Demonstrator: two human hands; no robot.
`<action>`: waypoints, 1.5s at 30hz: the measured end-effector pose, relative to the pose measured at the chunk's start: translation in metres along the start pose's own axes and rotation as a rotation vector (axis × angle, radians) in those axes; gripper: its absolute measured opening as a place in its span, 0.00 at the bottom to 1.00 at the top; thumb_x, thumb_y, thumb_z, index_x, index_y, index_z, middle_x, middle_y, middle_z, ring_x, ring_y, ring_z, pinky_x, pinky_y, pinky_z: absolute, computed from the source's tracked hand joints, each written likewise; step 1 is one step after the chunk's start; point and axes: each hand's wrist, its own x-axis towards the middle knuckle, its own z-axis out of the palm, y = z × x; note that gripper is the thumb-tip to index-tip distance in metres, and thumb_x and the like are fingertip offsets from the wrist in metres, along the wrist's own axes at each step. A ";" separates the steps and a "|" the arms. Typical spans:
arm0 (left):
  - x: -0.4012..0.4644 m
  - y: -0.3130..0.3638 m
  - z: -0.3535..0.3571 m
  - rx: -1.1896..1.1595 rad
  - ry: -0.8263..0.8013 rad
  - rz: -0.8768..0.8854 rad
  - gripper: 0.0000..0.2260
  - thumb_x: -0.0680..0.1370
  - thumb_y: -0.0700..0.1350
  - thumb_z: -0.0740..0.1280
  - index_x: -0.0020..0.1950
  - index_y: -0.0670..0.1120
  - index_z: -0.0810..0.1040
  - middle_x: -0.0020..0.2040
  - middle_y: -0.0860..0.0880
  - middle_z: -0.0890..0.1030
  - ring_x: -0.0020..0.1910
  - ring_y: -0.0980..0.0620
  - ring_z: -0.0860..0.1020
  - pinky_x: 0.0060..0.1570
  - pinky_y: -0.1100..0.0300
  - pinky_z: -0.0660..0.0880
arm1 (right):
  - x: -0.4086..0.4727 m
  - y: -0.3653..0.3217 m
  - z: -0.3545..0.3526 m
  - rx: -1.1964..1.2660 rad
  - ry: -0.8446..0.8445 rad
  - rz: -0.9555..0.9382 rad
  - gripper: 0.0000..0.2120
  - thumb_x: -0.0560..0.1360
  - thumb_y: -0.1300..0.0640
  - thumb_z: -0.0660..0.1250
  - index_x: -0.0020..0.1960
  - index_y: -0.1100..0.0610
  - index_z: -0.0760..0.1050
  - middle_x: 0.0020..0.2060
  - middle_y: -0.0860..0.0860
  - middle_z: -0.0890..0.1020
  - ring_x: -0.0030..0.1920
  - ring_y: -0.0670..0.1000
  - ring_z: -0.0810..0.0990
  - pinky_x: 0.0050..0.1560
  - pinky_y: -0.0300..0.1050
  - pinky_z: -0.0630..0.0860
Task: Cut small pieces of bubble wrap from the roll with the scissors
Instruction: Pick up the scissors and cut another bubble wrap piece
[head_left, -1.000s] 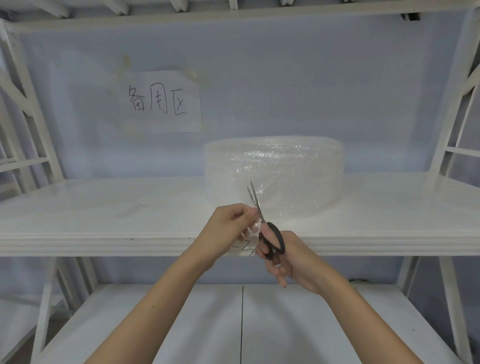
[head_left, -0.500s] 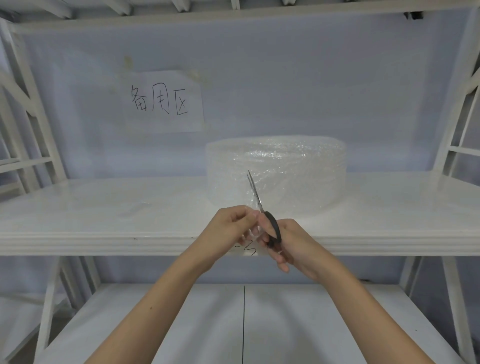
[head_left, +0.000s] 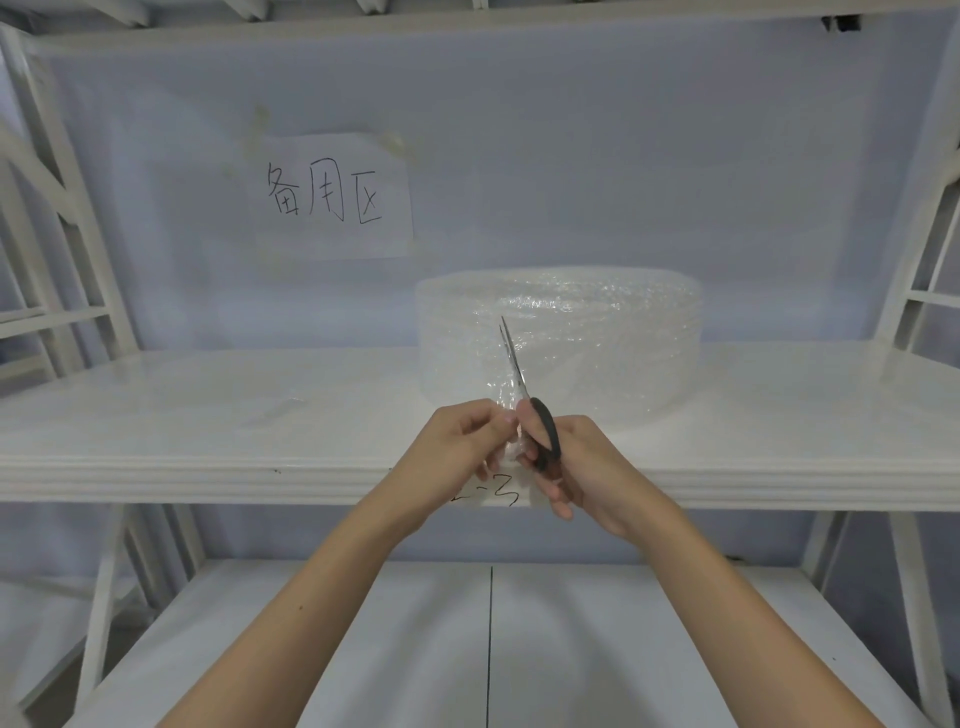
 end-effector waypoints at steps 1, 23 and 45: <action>-0.001 -0.001 0.000 0.001 -0.019 0.002 0.13 0.82 0.44 0.63 0.38 0.44 0.78 0.33 0.51 0.76 0.31 0.55 0.72 0.33 0.63 0.71 | 0.000 -0.001 0.000 0.009 -0.010 0.001 0.30 0.67 0.31 0.66 0.37 0.60 0.72 0.35 0.59 0.71 0.21 0.51 0.65 0.21 0.40 0.62; -0.015 -0.009 -0.006 -0.041 0.040 -0.061 0.13 0.81 0.45 0.65 0.38 0.46 0.81 0.31 0.53 0.76 0.30 0.57 0.73 0.35 0.64 0.72 | 0.004 -0.033 0.006 -0.061 0.043 -0.039 0.21 0.73 0.42 0.68 0.36 0.61 0.78 0.36 0.56 0.79 0.23 0.51 0.71 0.21 0.41 0.67; -0.005 -0.010 -0.023 -0.218 0.284 -0.009 0.06 0.77 0.43 0.71 0.53 0.50 0.80 0.36 0.49 0.86 0.27 0.53 0.72 0.33 0.62 0.75 | -0.027 -0.006 -0.125 -0.867 0.750 0.206 0.19 0.76 0.50 0.61 0.32 0.62 0.71 0.28 0.57 0.80 0.27 0.56 0.75 0.29 0.43 0.69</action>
